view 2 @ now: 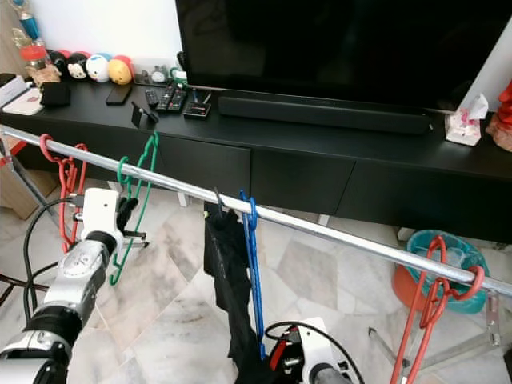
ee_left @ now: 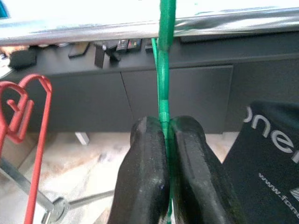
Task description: Hang hanger
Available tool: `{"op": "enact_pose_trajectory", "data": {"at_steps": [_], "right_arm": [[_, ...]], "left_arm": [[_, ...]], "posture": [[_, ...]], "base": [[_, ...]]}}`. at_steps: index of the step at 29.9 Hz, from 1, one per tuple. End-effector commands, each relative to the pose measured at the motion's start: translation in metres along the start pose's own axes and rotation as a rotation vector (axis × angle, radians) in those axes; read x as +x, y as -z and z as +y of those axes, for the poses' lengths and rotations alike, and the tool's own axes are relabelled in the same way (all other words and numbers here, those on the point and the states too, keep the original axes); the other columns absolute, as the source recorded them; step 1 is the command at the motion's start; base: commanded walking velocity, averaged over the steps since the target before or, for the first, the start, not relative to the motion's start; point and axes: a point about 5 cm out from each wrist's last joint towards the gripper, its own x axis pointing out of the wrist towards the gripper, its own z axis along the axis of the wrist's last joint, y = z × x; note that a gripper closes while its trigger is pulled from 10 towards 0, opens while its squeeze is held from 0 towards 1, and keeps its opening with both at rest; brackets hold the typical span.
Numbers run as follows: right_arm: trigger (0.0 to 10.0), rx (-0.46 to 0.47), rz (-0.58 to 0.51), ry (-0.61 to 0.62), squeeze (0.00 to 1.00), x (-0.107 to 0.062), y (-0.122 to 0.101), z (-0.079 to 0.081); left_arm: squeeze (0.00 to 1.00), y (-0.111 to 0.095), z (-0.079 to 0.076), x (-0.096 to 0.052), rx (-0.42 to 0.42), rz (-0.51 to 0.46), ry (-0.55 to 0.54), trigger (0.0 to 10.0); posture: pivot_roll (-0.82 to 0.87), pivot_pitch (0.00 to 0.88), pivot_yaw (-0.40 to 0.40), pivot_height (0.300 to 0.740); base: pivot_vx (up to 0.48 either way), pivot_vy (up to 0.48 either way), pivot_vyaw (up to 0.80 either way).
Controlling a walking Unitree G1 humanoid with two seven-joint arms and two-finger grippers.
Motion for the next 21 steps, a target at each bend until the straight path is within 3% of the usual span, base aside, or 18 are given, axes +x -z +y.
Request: {"op": "enact_pose_trajectory", "data": {"at_steps": [1, 4, 5, 11, 16, 21], "right_arm": [[10.0, -0.001, -0.003, 0.005, 0.0, 0.0, -0.001, -0.001], [10.0, -0.003, -0.001, 0.005, 0.0, 0.0, 0.0, -0.001], [10.0, -0.003, 0.001, 0.005, 0.0, 0.0, 0.0, -0.002], [10.0, -0.004, 0.003, 0.01, 0.0, 0.0, 0.0, -0.003], [10.0, 0.0, -0.002, 0.022, 0.0, 0.0, -0.001, -0.005], [10.0, 0.007, -0.017, 0.043, 0.0, 0.0, -0.007, -0.012]], "left_arm": [[0.0, 0.002, -0.002, -0.011, 0.001, -0.018, -0.006, 10.0], [0.0, 0.012, -0.003, -0.024, 0.005, 0.003, -0.003, 10.0], [0.0, 0.025, -0.004, -0.041, -0.006, 0.038, -0.009, 10.0], [0.0, 0.056, -0.004, -0.079, -0.072, 0.16, -0.073, 10.0], [0.0, 0.059, -0.002, -0.082, -0.085, 0.177, -0.1, 10.0], [0.0, 0.053, -0.005, -0.077, -0.101, 0.165, -0.107, 10.0]], "posture": [[-0.04, 0.0, 0.005, 0.74], [-0.04, 0.0, 0.006, 0.74], [-0.04, 0.0, 0.005, 0.74], [-0.03, 0.0, -0.005, 0.74], [-0.03, 0.0, -0.012, 0.74], [-0.04, 0.0, -0.014, 0.74]], "base": [[0.0, 0.0, 0.0], [0.0, 0.0, 0.0], [0.0, 0.0, 0.0], [0.0, 0.0, 0.0], [0.0, 0.0, 0.0], [-0.258, 0.0, 0.0]]}}
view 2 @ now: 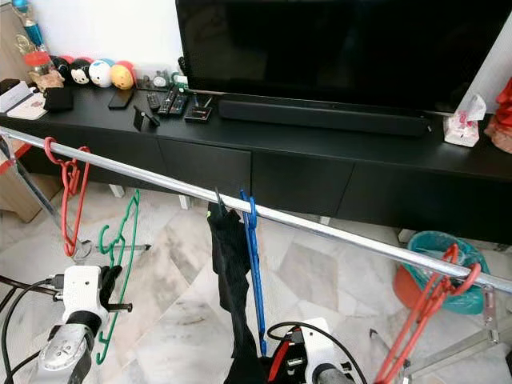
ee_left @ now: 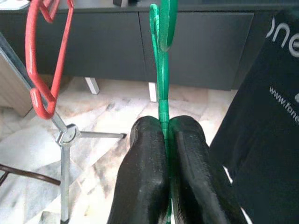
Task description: Hang hanger
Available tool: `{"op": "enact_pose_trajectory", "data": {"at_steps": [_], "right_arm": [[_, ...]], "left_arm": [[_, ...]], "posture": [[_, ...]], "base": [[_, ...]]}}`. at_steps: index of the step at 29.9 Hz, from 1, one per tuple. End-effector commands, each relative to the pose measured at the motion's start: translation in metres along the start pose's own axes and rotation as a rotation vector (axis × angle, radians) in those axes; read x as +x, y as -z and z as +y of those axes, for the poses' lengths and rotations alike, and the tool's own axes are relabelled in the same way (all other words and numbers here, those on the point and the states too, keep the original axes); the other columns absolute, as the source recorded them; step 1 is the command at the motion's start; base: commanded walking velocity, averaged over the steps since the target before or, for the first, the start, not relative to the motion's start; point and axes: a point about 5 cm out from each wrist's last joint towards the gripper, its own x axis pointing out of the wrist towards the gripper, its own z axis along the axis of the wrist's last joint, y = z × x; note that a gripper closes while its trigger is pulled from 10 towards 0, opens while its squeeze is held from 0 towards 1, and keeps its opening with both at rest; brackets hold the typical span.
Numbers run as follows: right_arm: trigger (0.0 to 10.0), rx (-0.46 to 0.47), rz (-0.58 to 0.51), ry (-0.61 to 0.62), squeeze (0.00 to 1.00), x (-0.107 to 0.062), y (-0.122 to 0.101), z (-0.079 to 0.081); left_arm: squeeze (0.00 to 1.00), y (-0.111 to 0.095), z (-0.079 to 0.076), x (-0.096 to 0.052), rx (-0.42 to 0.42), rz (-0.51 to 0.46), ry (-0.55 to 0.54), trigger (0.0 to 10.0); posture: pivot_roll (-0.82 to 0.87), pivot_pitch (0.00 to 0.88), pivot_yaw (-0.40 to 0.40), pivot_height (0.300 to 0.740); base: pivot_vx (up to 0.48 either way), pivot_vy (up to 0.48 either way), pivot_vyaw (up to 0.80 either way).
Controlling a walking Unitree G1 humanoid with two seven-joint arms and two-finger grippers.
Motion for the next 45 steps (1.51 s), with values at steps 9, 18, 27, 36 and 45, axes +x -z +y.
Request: {"op": "enact_pose_trajectory", "data": {"at_steps": [9, 18, 27, 36, 45], "right_arm": [[10.0, 0.022, -0.027, 0.018, 0.0, 0.002, -0.009, -0.006], [10.0, 0.023, -0.027, 0.036, 0.0, 0.001, -0.009, -0.012], [10.0, 0.031, -0.042, 0.036, 0.0, 0.002, -0.013, -0.013], [10.0, 0.034, -0.069, 0.038, 0.0, 0.003, -0.021, -0.015], [10.0, 0.033, -0.086, 0.04, 0.0, 0.005, -0.03, -0.016]], "left_arm": [[0.0, -0.005, -0.004, 0.002, -0.04, -0.012, -0.009, 10.0], [0.0, -0.007, -0.013, 0.002, -0.052, -0.024, -0.004, 10.0], [0.0, -0.011, -0.011, 0.005, -0.055, -0.031, -0.009, 10.0], [0.0, -0.013, -0.011, 0.005, -0.059, -0.035, -0.014, 10.0], [0.0, -0.012, -0.012, 0.004, -0.066, -0.029, -0.024, 10.0]], "posture": [[-0.01, 0.0, -0.022, 0.74], [-0.01, 0.0, -0.036, 0.74], [-0.02, 0.0, -0.031, 0.74], [-0.02, 0.0, -0.034, 0.74], [-0.03, 0.0, -0.045, 0.74]], "base": [[-0.261, 0.0, 0.0], [-0.278, 0.0, 0.0], [-0.278, 0.0, 0.0], [-0.278, 0.0, 0.0], [-0.276, 0.0, 0.0]]}}
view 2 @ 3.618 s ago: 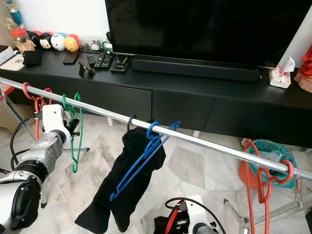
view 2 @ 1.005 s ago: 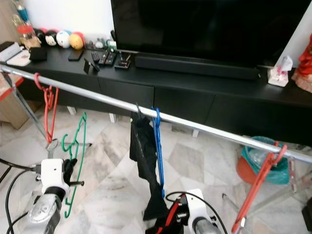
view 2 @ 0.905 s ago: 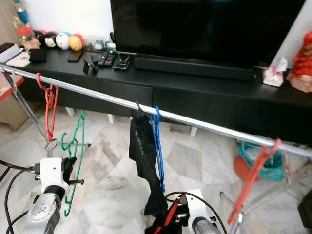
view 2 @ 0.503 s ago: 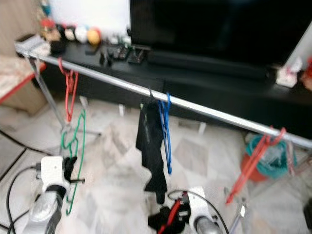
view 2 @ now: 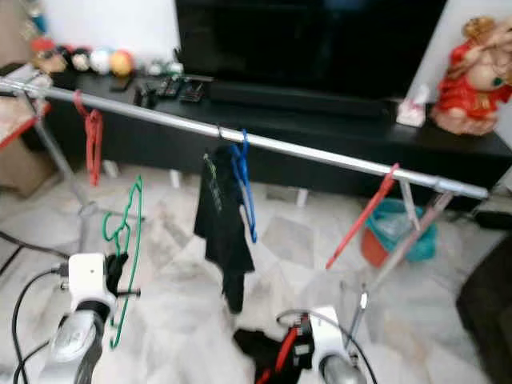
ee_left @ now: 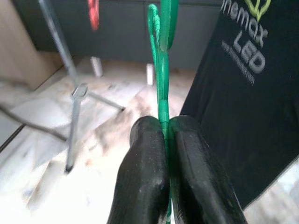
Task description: Hang hanger
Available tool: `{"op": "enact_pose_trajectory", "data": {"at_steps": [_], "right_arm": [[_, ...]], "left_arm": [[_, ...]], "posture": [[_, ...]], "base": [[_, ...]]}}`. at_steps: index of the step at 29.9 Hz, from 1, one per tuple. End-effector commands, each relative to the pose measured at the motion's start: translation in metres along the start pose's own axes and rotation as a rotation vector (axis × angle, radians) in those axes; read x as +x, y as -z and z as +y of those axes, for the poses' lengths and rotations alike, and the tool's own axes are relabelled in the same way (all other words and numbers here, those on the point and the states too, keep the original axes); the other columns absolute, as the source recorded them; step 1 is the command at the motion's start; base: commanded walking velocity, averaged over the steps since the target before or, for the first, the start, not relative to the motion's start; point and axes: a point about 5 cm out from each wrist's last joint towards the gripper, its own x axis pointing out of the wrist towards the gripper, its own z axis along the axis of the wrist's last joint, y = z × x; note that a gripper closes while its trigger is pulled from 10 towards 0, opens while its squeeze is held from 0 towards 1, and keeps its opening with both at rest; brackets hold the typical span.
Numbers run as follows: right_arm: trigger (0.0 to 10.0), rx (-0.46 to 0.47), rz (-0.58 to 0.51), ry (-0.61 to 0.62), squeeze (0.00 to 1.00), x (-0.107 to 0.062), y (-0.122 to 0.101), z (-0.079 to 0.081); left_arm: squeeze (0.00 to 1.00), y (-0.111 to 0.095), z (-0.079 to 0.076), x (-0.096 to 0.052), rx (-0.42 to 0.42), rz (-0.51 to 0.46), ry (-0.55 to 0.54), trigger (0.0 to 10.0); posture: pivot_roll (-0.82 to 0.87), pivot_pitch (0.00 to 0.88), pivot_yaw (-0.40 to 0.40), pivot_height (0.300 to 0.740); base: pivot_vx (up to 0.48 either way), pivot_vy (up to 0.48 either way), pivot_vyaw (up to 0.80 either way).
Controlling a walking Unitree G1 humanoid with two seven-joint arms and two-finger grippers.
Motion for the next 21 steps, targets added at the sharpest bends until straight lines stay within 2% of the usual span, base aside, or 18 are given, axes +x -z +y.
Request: {"op": "enact_pose_trajectory", "data": {"at_steps": [1, 11, 16, 21], "right_arm": [[10.0, 0.012, -0.011, 0.004, 0.0, 0.0005, -0.0025, -0.0005], [10.0, 0.014, -0.013, 0.006, 0.0, 0.0027, -0.0085, 0.0001], [10.0, 0.015, -0.019, -0.005, 0.0, 0.0027, -0.009, 0.0009], [10.0, 0.01, -0.027, -0.011, 0.0, 0.0024, -0.0092, 0.0009]], "left_arm": [[0.0, -0.0014, 0.0002, 0.0011, 0.003, 0.0, -0.008, 10.0], [0.0, -0.0009, -0.0005, 0.0017, -0.006, 0.002, -0.017, 10.0], [0.0, 0.0004, 0.0024, -0.0009, -0.007, 0.003, -0.035, 10.0], [0.0, 0.0012, 0.0026, -0.0017, -0.005, 0.004, -0.037, 10.0]], "posture": [[-0.03, 0.0, -0.047, 0.74], [-0.01, 0.0, -0.061, 0.74], [0.0, 0.0, -0.071, 0.74], [0.01, 0.0, -0.072, 0.74]], "base": [[-0.277, 0.0, 0.0], [-0.28, 0.0, 0.0], [-0.286, 0.0, -0.78], [-0.282, 0.0, 0.0]]}}
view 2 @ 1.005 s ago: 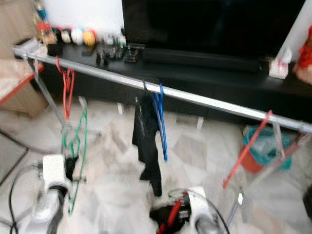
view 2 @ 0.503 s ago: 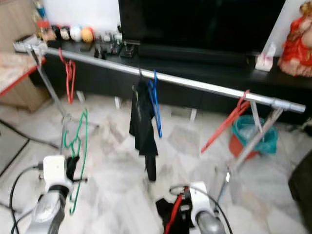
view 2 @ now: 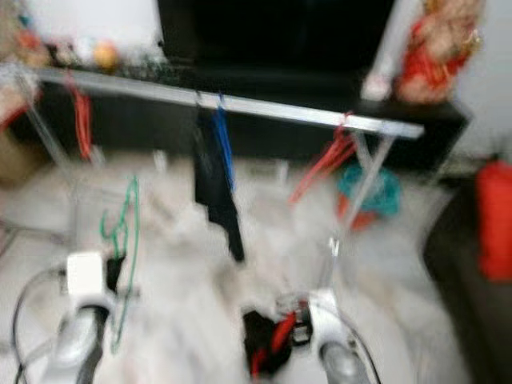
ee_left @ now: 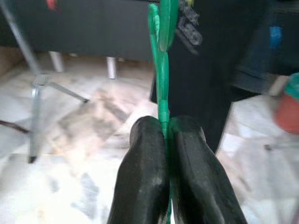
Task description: Hang hanger
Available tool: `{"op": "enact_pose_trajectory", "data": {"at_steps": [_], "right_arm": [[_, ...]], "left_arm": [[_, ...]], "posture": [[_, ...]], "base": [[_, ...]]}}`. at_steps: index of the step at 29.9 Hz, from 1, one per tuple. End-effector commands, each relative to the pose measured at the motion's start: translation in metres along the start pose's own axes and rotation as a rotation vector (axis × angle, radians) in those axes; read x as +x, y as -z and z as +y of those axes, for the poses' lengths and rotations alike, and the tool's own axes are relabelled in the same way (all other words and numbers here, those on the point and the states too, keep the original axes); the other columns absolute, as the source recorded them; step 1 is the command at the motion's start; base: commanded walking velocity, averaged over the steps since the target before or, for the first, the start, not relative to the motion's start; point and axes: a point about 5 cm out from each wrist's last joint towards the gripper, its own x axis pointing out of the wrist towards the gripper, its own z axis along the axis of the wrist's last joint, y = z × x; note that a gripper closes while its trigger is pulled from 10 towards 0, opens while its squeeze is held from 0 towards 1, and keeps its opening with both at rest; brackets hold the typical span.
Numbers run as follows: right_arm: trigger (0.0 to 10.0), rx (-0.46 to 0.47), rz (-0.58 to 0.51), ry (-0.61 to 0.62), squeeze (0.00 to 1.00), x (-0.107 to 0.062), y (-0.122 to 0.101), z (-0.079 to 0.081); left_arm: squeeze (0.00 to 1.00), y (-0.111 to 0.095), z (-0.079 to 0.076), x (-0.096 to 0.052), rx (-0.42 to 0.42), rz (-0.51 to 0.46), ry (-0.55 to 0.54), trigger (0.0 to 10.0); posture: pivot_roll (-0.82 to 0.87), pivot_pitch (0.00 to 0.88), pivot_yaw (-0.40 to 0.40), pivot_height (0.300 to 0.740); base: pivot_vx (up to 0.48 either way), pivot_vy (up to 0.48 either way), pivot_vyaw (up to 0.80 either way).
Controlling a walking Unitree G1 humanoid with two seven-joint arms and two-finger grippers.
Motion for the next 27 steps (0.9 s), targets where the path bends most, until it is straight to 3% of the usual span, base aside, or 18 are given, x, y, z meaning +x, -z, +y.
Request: {"op": "enact_pose_trajectory", "data": {"at_steps": [1, 16, 22, 27], "right_arm": [[10.0, 0.005, -0.029, 0.002, 0.0, 0.001, -0.007, -0.001], [10.0, 0.005, -0.031, 0.009, 0.0, 0.001, -0.006, 0.0], [10.0, 0.003, -0.089, 0.009, 0.0, 0.004, -0.021, -0.001], [10.0, -0.015, -0.204, 0.01, 0.0, 0.007, -0.051, -0.006]], "left_arm": [[0.0, 0.002, 0.002, -0.001, 0.002, 0.011, -0.013, 10.0], [0.0, 0.001, -0.001, 0.001, 0.009, 0.007, 0.005, 10.0], [0.0, 0.002, -0.002, 0.001, 0.017, 0.013, 0.018, 10.0], [0.0, -0.001, -0.003, 0.003, 0.009, 0.006, 0.025, 10.0]], "posture": [[0.01, 0.0, -0.07, 0.74], [0.01, 0.0, -0.06, 0.74], [0.02, 0.0, -0.057, 0.74], [0.02, 0.0, -0.054, 0.74]], "base": [[-0.277, 0.0, 0.0], [-0.214, 0.0, 0.0], [0.0, 0.0, 0.0], [0.0, 0.0, 0.0]]}}
